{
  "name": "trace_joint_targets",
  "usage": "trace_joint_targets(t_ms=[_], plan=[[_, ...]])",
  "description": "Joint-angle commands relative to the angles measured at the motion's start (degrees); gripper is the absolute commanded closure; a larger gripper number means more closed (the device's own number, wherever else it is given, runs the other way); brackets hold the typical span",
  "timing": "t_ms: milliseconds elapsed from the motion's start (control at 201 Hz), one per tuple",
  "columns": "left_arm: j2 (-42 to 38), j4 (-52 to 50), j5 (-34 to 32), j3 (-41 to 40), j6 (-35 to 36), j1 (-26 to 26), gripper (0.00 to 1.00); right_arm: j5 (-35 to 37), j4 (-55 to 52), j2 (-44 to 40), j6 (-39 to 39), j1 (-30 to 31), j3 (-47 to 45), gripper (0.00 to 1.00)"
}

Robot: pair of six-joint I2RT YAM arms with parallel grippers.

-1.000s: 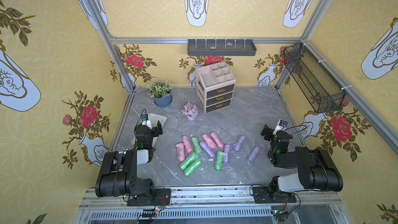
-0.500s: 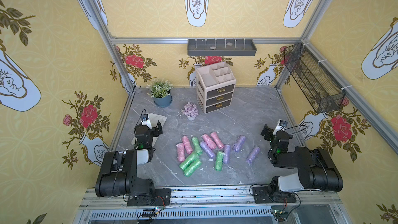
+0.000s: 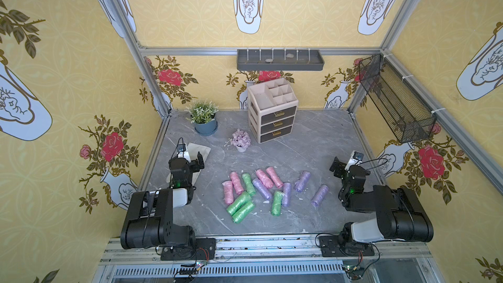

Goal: Sort the rolls of trash bags by color and place them into the drawer
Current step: Open the drawer in the storage box.

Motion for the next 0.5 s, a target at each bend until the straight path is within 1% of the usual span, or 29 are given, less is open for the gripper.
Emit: trace_joint_targets(t_ms=[0,60,124,164,209,254,284,329,403,448,493], plan=[[0.19,-0.65,0.89,0.21,-0.61,0.27,0.01,-0.03,1.35,-0.10,-0.13,0.02,0.23,0.03],[0.04,-0.63,0.85,0.10,-0.52,0.36,0.01,-0.28,1.07,-0.03,-0.10,-0.05,0.39,0.03],[-1.22,-1.79,-0.06,0.85,-0.52,0.22,0.01,-2.43,0.98,-0.13,0.17,-1.17,0.43,0.03],[-4.07,-6.61,-1.24,2.27,-0.31,-0.23,0.00,-2.49,0.80,-0.51,0.17,-1.21,0.24,0.03],[-7.96,-14.24,-5.00,4.70,-0.06,-1.60,0.01,-1.43,0.27,-1.41,-0.52,-0.88,0.59,0.03],[-10.93,-19.47,-8.50,6.87,1.05,-3.55,0.02,0.70,-7.38,-5.15,-0.96,0.49,3.14,0.03],[-12.50,-20.91,-11.47,7.73,1.32,-5.45,0.02,3.90,-14.01,-7.78,-1.45,2.16,5.79,0.03],[-14.92,-23.09,-13.80,9.39,0.88,-7.73,0.02,5.64,-23.48,-12.43,-1.29,3.93,10.20,0.03],[-17.75,-30.55,-17.40,14.21,-2.15,-11.34,0.03,2.75,-34.17,-19.16,2.89,4.24,17.05,0.01],[-18.19,-37.00,-18.23,18.88,-4.85,-12.74,0.06,0.81,-40.97,-20.29,4.80,4.82,22.42,0.01],[-17.51,-43.94,-18.77,24.36,-7.52,-14.02,0.10,0.50,-47.64,-19.87,5.88,6.37,28.01,0.02]])
